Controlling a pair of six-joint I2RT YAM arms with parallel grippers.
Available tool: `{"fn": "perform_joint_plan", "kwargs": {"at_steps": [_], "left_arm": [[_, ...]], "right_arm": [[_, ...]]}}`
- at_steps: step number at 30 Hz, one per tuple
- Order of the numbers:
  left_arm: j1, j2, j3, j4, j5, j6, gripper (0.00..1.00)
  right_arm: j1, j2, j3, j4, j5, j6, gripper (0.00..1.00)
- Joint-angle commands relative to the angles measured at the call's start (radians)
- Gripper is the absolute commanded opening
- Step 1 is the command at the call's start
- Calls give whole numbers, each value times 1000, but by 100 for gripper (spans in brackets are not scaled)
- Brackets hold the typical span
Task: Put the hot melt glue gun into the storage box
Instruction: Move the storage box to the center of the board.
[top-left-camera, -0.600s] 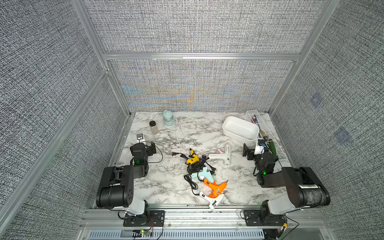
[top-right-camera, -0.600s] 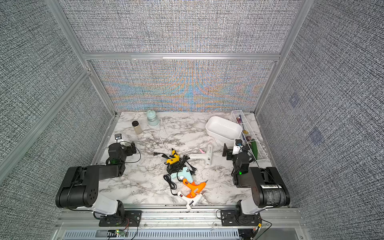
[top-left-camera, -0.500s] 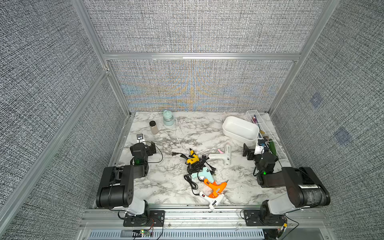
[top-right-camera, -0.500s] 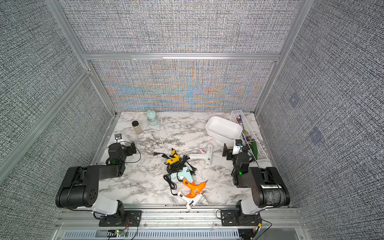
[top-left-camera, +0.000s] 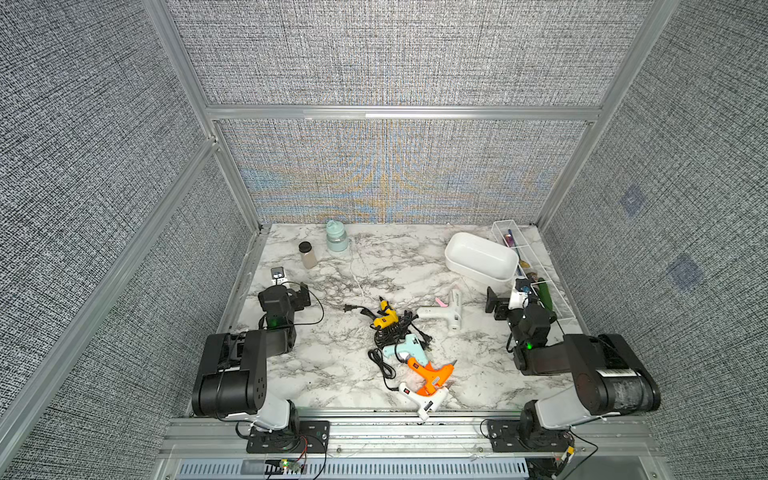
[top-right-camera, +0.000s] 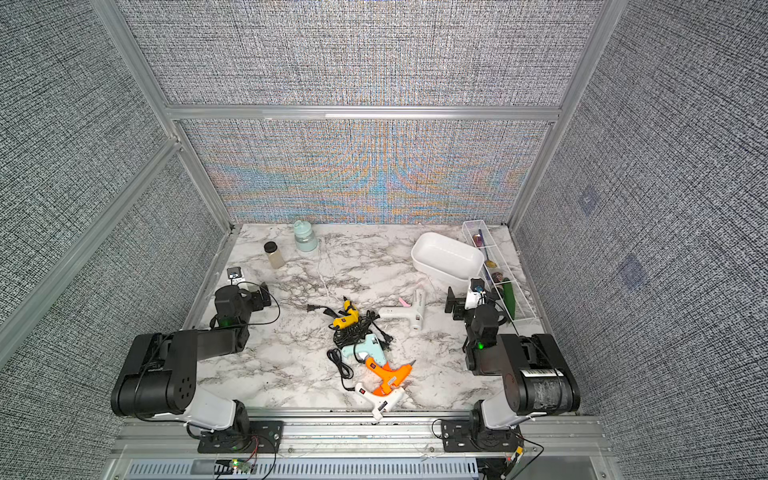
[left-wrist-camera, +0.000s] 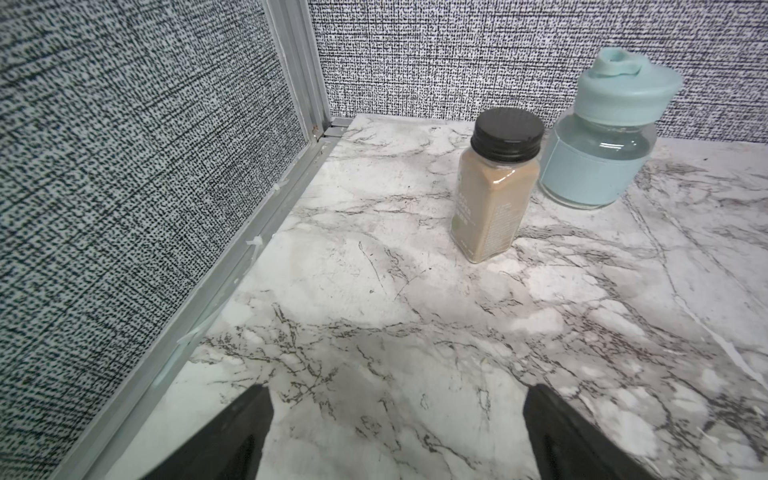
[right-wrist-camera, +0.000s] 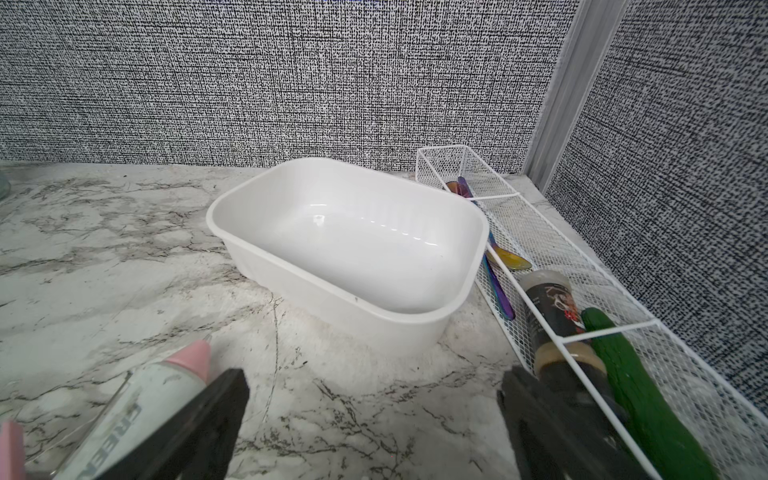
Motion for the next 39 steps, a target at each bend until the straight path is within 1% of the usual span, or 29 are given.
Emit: {"fn": "perform_joint_plan", "kwargs": {"at_steps": [1,7,9,14,16,17,18,19,20,21,23,24,25,28,29,31,32,34,36,39], "left_arm": [[-1,0,5,-3,22,-1,99],[1,-2,3,1,16,-6,99],[1,-6,-1,4,-25,-22,99],[-1,-7,1,3,-36,-20,99],[-1,-10,2,0,-45,-23,99],[-4,-14,6,4,-54,-22,99],[-6,-36,33,-39,-52,-11,99],[-7,-74,91,-200,-16,1,99],[-17,-118,198,-408,10,13,99],[-21,-144,279,-523,32,-15,97],[-35,-173,420,-672,114,-52,88],[-53,-169,493,-752,107,-83,86],[-70,-154,564,-833,99,-116,81],[-123,-33,820,-1151,103,-184,55],[-152,8,888,-1232,95,-192,48],[-210,61,969,-1335,72,-203,40],[-242,74,988,-1361,56,-208,40],[-295,85,1004,-1388,31,-231,39],[-334,89,1008,-1392,40,-260,39],[-364,113,1022,-1409,69,-297,37]], "right_arm": [[2,0,6,15,3,1,99],[1,0,7,15,1,1,99],[0,1,7,15,0,2,99],[-3,1,8,13,-2,3,99],[-1,-3,15,1,18,10,99],[0,-17,30,-35,54,20,99],[7,-41,68,-110,125,36,99],[15,-68,136,-241,204,60,99],[13,-93,236,-426,252,93,99],[6,-103,321,-556,294,143,99],[-3,-86,501,-806,296,213,99],[-2,-55,616,-943,297,248,99],[-1,-20,695,-1044,289,272,99],[-3,136,951,-1347,228,324,99],[-12,195,1042,-1449,171,336,99],[-27,285,1174,-1599,66,364,98],[-33,325,1240,-1672,31,376,95],[-35,371,1319,-1766,21,399,90],[-39,392,1377,-1823,22,429,88],[-52,420,1430,-1883,28,465,85]]}}
